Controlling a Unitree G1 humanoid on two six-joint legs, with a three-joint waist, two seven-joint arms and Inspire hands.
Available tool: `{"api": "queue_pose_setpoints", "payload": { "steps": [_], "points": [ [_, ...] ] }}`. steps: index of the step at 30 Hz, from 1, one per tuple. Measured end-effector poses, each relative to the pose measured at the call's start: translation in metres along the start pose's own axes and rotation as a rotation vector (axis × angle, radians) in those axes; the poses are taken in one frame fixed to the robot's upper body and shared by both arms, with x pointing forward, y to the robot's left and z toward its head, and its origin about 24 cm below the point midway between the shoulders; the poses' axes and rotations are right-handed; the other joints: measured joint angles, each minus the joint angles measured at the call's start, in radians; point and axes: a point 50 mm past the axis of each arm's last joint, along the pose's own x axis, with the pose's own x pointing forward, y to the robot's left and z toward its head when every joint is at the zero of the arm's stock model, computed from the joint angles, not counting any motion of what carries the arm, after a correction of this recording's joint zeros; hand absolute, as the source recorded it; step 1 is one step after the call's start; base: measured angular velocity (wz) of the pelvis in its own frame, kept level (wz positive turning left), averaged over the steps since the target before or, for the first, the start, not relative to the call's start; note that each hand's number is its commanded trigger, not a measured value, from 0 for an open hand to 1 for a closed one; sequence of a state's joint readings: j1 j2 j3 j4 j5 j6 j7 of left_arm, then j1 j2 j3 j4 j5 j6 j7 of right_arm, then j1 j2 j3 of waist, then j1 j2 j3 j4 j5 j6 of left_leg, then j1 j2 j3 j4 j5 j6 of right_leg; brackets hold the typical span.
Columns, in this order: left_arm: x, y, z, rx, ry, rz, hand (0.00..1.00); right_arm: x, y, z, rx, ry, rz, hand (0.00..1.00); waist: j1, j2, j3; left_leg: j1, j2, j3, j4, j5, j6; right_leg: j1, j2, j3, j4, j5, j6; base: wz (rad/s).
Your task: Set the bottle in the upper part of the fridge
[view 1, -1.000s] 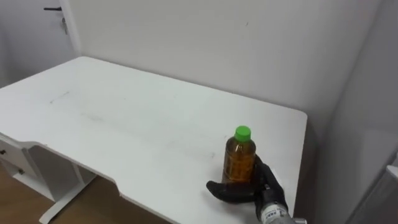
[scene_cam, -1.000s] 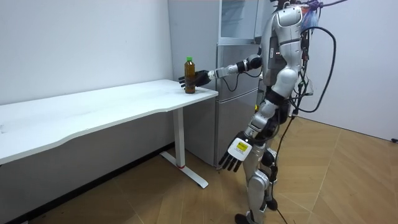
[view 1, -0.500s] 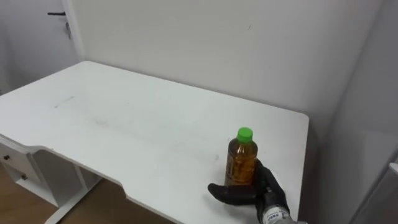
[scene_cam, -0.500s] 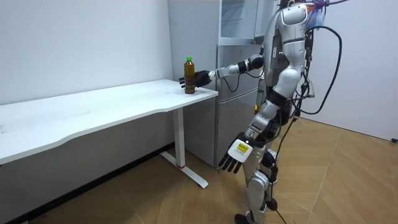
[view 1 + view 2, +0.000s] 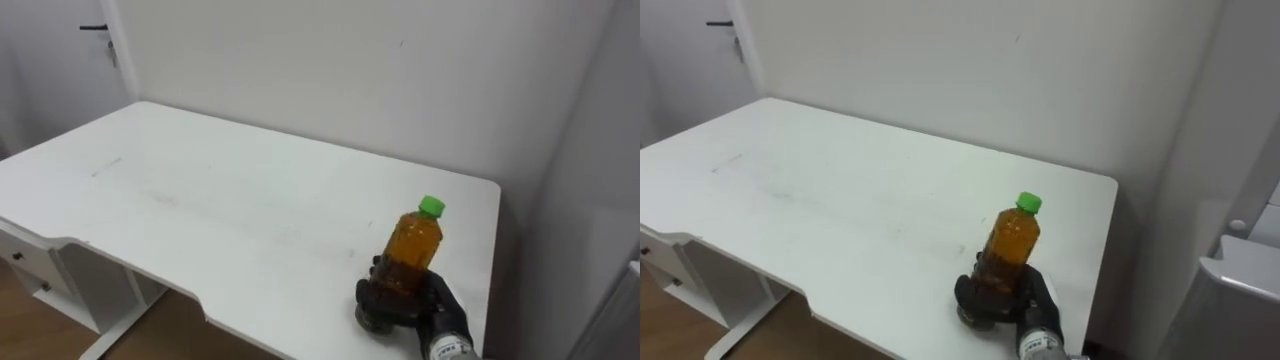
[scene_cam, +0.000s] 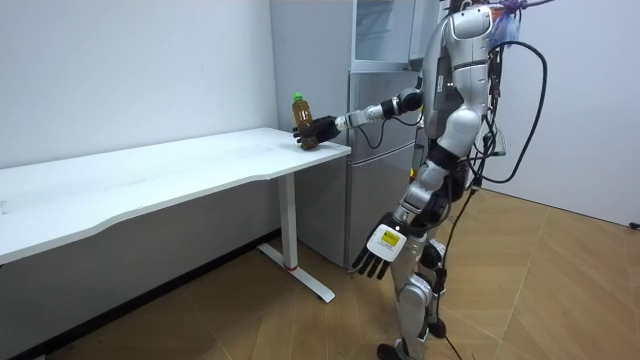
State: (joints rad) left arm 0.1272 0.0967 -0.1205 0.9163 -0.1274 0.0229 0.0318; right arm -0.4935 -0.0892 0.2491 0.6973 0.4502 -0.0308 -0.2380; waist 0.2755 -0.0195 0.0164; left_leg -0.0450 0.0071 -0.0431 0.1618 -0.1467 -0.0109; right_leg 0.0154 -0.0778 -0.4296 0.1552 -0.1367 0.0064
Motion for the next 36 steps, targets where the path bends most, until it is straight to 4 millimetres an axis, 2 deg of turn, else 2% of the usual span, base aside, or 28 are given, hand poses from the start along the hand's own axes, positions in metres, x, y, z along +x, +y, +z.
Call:
{"api": "queue_pose_setpoints", "payload": {
  "steps": [11,14,17,19,24,32,36],
  "points": [
    [0.000,0.000,0.000,0.001,-0.007,-0.005,0.00,0.000,0.002,0.001,-0.020,-0.009,0.008,1.00,-0.001,-0.003,-0.0008,-0.003,0.000,-0.001,0.002,0.000,0.000,-0.007,0.000,-0.002,0.001,0.000,0.000,0.00],
    [0.000,0.000,0.001,-0.009,-0.018,-0.013,0.00,-0.001,0.006,0.011,-0.014,-0.048,0.032,1.00,-0.004,-0.004,-0.0015,-0.022,0.000,0.006,0.005,0.003,0.003,-0.037,-0.003,0.007,0.015,0.000,0.000,-0.08],
    [0.000,0.000,-0.001,-0.024,-0.018,-0.007,0.00,-0.003,0.014,0.024,-0.044,-0.111,0.078,1.00,-0.007,-0.004,-0.0017,-0.021,-0.001,0.031,0.004,0.004,0.005,-0.042,-0.007,0.021,0.016,0.000,0.000,-0.13],
    [-0.001,0.002,-0.001,-0.020,-0.018,0.000,0.00,-0.007,0.024,0.039,-0.035,-0.176,0.133,1.00,-0.022,-0.005,-0.0018,-0.017,-0.001,0.044,0.004,0.005,0.006,-0.040,-0.008,0.027,0.017,0.001,0.002,-0.07],
    [-0.001,0.004,-0.004,-0.020,-0.013,0.006,0.00,-0.017,0.035,0.061,-0.042,-0.284,0.226,1.00,-0.047,-0.009,-0.0008,0.002,0.001,0.069,0.001,0.005,0.007,-0.028,-0.008,0.043,0.017,0.001,0.003,-0.08],
    [-0.002,0.012,-0.006,-0.041,-0.018,0.031,0.00,-0.033,0.025,0.064,-0.191,-0.342,0.283,1.00,-0.055,-0.036,-0.0048,0.008,0.010,0.088,-0.004,0.003,0.009,-0.035,0.003,0.073,0.018,0.007,-0.001,-0.08],
    [-0.002,0.013,-0.008,-0.053,-0.010,0.032,0.00,-0.042,0.031,0.083,-0.239,-0.425,0.338,1.00,-0.065,-0.040,-0.0066,0.026,0.016,0.100,-0.011,0.003,0.008,-0.027,0.010,0.085,0.018,0.009,-0.003,-0.09]
  ]
}}
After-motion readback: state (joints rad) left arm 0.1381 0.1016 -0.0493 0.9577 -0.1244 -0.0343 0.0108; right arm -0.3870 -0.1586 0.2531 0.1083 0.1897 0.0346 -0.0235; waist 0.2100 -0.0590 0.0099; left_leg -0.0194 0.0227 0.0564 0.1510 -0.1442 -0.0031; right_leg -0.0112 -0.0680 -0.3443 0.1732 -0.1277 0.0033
